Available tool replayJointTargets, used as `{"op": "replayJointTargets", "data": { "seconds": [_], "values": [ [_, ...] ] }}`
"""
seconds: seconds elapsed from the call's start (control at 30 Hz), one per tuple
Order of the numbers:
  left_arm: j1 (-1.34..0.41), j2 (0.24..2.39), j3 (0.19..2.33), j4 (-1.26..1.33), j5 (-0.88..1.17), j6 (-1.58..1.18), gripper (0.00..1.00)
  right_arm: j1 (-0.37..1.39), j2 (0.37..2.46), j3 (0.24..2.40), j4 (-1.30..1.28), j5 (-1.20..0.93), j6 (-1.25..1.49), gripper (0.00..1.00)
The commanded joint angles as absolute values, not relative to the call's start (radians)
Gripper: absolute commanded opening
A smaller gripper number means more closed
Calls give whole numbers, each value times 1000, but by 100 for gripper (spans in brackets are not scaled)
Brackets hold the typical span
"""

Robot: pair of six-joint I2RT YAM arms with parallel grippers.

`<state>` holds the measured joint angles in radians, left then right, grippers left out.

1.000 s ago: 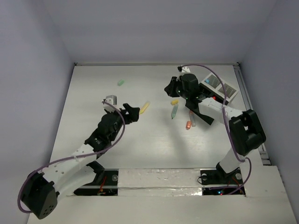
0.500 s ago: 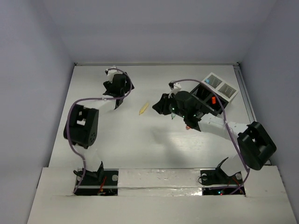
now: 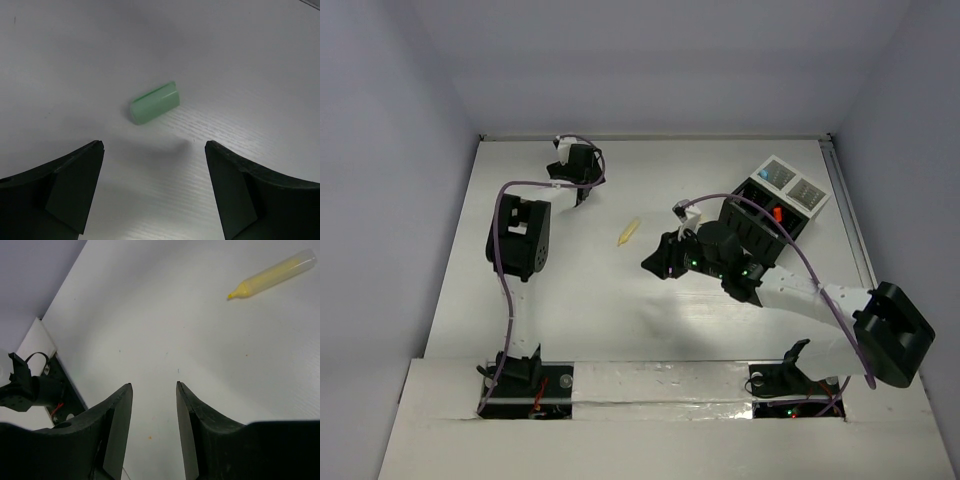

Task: Sort the stationery into containers
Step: Move the pen cap to the center of the board.

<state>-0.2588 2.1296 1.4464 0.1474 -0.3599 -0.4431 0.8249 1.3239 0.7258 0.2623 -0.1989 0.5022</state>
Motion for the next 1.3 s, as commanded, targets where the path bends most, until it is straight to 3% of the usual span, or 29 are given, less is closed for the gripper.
{"op": "replayJointTargets", "data": {
  "seconds": [0.0, 0.27, 0.57, 0.83, 1.23, 1.27],
  "values": [
    [-238, 2155, 1543, 94, -374, -411, 80, 830, 1298, 716, 276, -207, 460, 46],
    [-238, 2252, 1702, 3, -373, -388, 74, 830, 1325, 712, 302, -239, 466, 46],
    [-229, 2275, 1730, -35, -357, -373, 66, 830, 1321, 713, 285, -204, 456, 46],
    [-229, 2299, 1769, -61, -353, -370, 52, 830, 1318, 713, 273, -195, 456, 46],
    [-219, 2341, 1827, -92, -350, -354, 51, 830, 1327, 710, 279, -204, 457, 45],
    [-219, 2341, 1828, -92, -348, -354, 47, 830, 1328, 710, 281, -204, 457, 45]
  ]
}}
